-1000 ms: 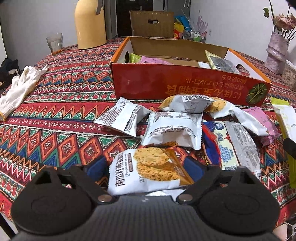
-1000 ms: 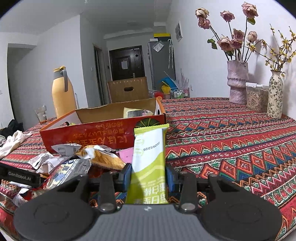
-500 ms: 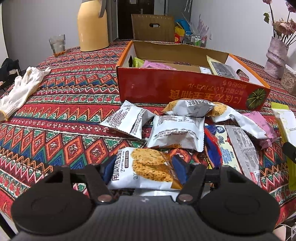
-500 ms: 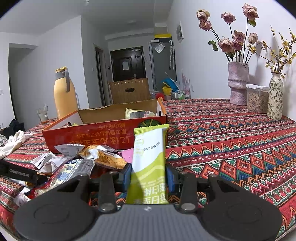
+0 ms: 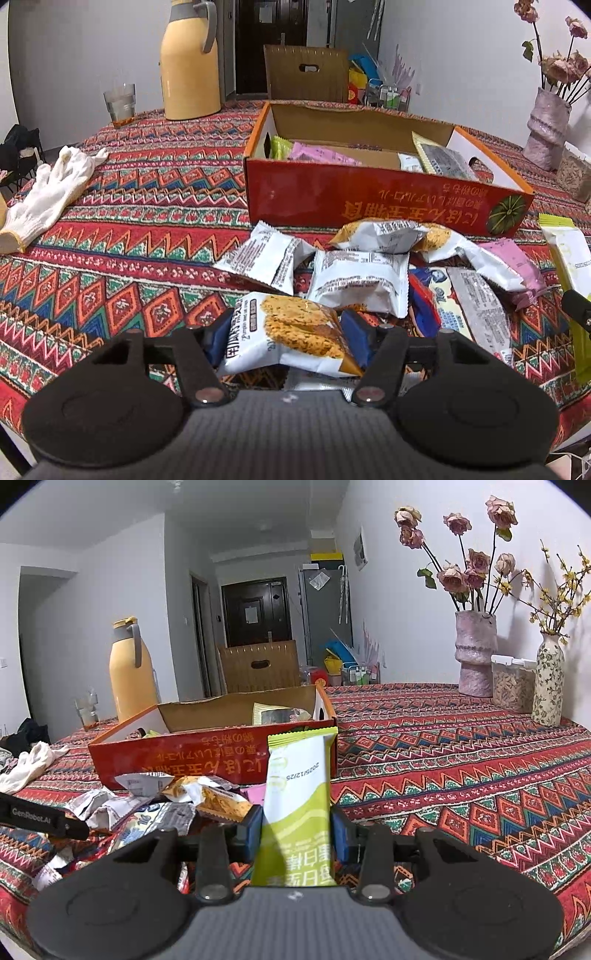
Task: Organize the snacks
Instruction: 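Carry both packets over the box and open both grippers to release them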
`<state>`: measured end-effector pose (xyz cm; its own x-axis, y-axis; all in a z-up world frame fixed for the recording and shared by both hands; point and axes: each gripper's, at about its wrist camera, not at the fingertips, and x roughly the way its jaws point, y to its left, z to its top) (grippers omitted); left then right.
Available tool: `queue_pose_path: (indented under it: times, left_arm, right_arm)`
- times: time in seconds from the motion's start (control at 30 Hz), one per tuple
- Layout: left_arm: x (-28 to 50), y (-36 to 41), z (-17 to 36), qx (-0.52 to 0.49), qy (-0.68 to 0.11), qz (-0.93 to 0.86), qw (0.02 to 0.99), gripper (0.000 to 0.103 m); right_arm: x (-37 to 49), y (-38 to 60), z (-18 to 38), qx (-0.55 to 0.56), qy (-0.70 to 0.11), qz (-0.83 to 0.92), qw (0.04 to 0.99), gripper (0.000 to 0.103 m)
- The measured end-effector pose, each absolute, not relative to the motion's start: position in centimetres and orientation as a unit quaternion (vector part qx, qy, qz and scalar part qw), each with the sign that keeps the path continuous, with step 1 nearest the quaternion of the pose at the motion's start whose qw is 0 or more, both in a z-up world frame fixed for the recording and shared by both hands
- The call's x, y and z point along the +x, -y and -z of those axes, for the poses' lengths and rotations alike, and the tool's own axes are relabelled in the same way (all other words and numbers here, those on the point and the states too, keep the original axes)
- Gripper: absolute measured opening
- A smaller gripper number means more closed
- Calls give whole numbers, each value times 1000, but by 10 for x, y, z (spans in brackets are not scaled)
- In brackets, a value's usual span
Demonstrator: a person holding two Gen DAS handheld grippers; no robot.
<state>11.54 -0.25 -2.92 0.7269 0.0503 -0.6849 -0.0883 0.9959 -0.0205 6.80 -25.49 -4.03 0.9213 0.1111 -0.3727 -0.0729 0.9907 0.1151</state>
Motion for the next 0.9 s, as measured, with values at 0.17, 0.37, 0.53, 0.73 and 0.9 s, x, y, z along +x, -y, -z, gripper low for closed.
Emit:
queue_pose_path:
  times: [0.17,0.37,0.53,0.73,0.9]
  left_arm:
    - [115,2,20,-24,-351,-35,935,63]
    - [120,0,8,-24,-331,-35,943,63]
    - [127,2,-5,-21,-311,-34,950,63]
    - [139,5,-21,-20,-290,-29,956,63]
    - [152,7,-34,-20,-275,-26,961,63]
  right_arm:
    - [70,252,34,47,-185,-50,980,37]
    - [77,248,26,44,-176,-55,982,37]
    - [87,245,16,43,-165,-58,984,37]
    - [102,242,5,41,-151,-61,986,37]
    - [118,237,-6,41,-140,-67,987,37]
